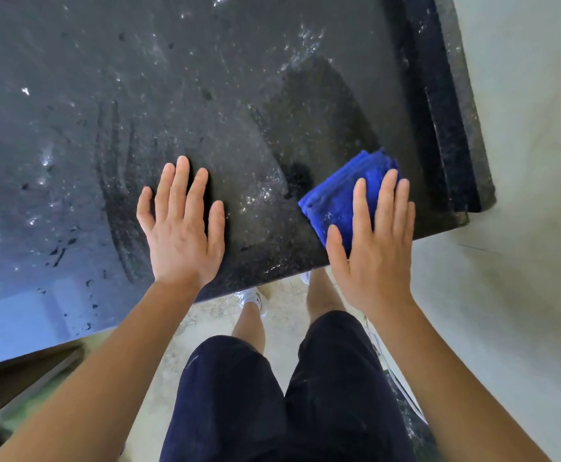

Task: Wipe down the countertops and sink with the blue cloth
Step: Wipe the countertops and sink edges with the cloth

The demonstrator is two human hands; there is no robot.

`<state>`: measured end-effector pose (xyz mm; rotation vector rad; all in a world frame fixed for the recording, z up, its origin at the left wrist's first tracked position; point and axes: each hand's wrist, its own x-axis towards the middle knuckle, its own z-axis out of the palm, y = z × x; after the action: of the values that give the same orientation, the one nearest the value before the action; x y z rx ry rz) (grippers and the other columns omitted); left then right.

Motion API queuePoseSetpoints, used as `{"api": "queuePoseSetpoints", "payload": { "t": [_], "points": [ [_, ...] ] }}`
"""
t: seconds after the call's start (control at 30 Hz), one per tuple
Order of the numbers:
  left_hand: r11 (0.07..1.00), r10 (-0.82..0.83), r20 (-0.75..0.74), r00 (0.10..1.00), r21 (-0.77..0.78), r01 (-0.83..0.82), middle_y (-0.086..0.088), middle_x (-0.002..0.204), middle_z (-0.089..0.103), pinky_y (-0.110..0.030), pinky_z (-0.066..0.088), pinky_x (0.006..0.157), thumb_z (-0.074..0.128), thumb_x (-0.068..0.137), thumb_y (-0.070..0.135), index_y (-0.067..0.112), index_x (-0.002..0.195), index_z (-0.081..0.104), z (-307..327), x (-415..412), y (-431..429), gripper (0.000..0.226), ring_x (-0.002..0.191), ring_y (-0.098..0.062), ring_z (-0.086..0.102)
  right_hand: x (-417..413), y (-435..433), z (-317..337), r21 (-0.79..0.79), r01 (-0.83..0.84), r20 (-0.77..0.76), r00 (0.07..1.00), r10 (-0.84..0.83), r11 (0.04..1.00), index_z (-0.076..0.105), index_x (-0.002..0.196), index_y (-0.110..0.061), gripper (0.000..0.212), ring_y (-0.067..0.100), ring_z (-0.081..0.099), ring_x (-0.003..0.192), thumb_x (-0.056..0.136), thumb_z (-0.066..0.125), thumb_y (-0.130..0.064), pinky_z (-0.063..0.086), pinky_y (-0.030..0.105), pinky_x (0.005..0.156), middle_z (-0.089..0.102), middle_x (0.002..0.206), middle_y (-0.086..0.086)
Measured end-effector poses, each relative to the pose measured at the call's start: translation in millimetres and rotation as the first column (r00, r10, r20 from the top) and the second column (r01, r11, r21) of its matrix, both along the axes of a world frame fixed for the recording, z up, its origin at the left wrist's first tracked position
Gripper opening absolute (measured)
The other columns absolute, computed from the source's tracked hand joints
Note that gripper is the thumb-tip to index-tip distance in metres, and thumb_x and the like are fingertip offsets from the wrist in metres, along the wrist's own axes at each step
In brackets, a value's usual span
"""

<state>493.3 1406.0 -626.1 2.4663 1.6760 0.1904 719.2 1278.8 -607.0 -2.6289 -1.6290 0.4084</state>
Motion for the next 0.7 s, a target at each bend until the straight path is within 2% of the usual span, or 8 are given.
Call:
{"api": "queuePoseSetpoints", "payload": {
  "t": [0.1,0.23,0.37,0.43,0.53,0.7],
  "points": [
    [1.000,-0.004,0.005,1.000,0.005,0.004,-0.008,0.159,0.032,-0.052,0.017,0.118,0.032,0.105,0.038,0.013,0.144,0.045,-2,-1,0,0.049,0.149,-0.024,0.024,-6,41,-3,0.064,-0.011,0.015,1.000,0.011,0.998,0.018,0.159,-0.008,0.072,0.042,0.000,0.153,0.102,0.030,-0.052,0.008,0.055,0.123,0.004,0.164,0.026],
    [1.000,-0.006,-0.001,1.000,0.013,0.006,-0.008,0.158,0.033,-0.051,0.017,0.118,0.033,0.104,0.038,0.013,0.144,0.046,-2,0,0,0.048,0.148,-0.025,0.025,-8,153,-12,0.151,-0.028,0.038,0.999,0.023,0.988,0.026,0.157,-0.010,0.072,0.043,0.009,0.152,0.099,0.027,-0.054,0.010,0.054,0.122,0.012,0.163,0.026],
    [1.000,-0.001,-0.018,1.000,0.011,0.001,-0.007,0.158,0.033,-0.051,0.017,0.117,0.032,0.104,0.038,0.013,0.144,0.046,-2,0,0,0.049,0.148,-0.025,0.025,-12,215,-9,0.090,-0.023,0.035,0.999,0.020,0.996,0.026,0.157,-0.009,0.073,0.042,0.009,0.152,0.097,0.024,-0.051,0.010,0.054,0.122,0.012,0.163,0.026],
    [1.000,0.002,-0.017,1.000,0.000,-0.002,-0.008,0.158,0.033,-0.052,0.017,0.117,0.032,0.104,0.038,0.013,0.144,0.046,-2,0,1,0.049,0.148,-0.025,0.025,-9,199,-7,0.093,-0.028,0.040,0.999,0.024,0.995,0.028,0.156,-0.006,0.072,0.042,0.011,0.152,0.099,0.026,-0.050,0.014,0.053,0.122,0.013,0.163,0.027],
    [1.000,0.000,-0.012,1.000,-0.024,-0.001,-0.008,0.159,0.032,-0.053,0.016,0.118,0.033,0.103,0.038,0.012,0.144,0.045,1,1,1,0.049,0.149,-0.025,0.024,-8,130,-3,0.093,-0.021,0.018,1.000,0.019,0.995,0.028,0.154,-0.002,0.070,0.044,0.010,0.151,0.101,0.028,-0.048,0.017,0.055,0.121,0.013,0.162,0.028],
    [0.999,0.002,-0.017,1.000,-0.048,-0.003,-0.008,0.159,0.031,-0.052,0.014,0.118,0.033,0.104,0.037,0.013,0.145,0.044,2,0,1,0.049,0.149,-0.025,0.022,-22,7,4,-0.035,-0.001,-0.011,1.000,0.001,0.999,0.025,0.154,0.002,0.070,0.047,0.002,0.151,0.102,0.036,-0.044,0.010,0.059,0.122,0.006,0.162,0.030]
  ]
}}
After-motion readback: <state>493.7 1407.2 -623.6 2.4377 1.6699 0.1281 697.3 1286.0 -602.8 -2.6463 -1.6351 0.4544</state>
